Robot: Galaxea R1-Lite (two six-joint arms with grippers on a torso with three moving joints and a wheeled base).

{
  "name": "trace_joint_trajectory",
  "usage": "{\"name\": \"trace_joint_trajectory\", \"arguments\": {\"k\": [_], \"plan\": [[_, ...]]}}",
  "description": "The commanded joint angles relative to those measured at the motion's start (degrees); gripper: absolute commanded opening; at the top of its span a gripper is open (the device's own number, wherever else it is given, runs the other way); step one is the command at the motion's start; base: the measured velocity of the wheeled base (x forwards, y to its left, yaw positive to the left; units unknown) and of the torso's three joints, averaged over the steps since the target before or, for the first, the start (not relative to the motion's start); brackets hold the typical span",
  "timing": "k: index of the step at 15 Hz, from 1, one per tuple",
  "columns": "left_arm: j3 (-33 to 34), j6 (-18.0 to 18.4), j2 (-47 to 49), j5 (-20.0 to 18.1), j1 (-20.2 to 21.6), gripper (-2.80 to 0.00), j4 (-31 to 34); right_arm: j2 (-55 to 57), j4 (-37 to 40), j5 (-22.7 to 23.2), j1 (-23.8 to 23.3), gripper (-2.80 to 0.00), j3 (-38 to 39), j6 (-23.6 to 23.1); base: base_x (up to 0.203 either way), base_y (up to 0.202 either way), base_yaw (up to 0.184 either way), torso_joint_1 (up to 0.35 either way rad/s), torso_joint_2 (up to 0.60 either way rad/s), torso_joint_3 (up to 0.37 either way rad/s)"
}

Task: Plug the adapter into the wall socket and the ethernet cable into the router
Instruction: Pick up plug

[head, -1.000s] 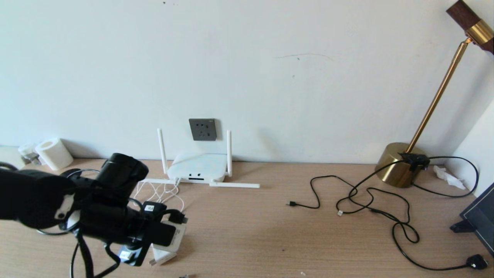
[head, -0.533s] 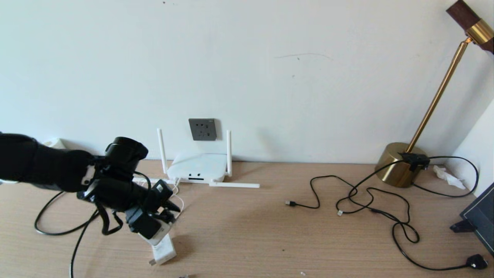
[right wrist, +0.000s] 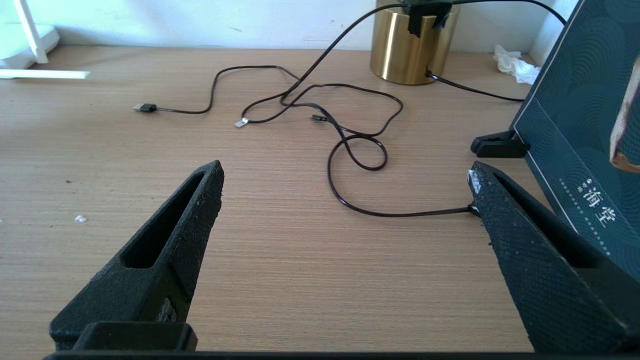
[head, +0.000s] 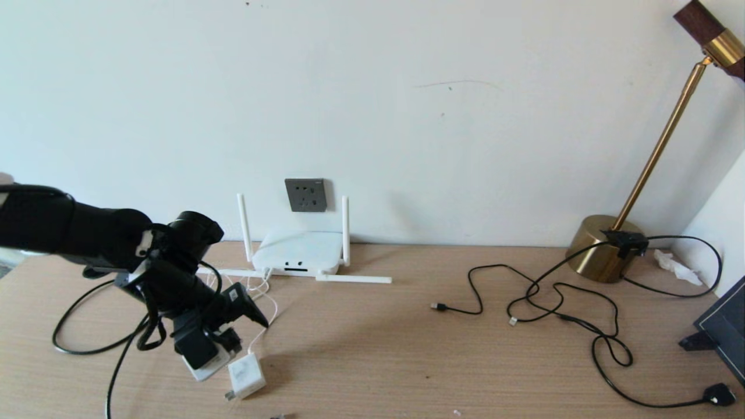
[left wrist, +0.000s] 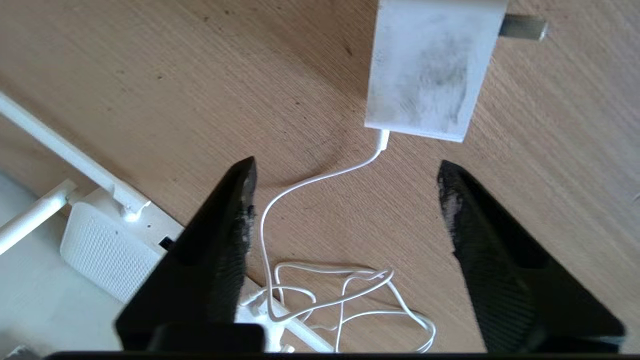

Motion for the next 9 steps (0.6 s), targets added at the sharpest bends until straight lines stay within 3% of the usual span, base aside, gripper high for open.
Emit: {"name": "trace_joint_trajectory", "arguments": {"k": [1,9], "plan": [[-0.1,1.6,0.6,0.0,0.2,0.00,0.4,0.1,0.0,0.0,0.0,0.00,0.0,0.0,0.000,0.000,0.000,0.000,0.00,0.000],[5.0,1.2,3.4,2.3,-0.1,0.00,-3.1,0.1,0.0,0.0,0.0,0.00,0.0,0.0,0.000,0.000,0.000,0.000,0.00,0.000]]}}
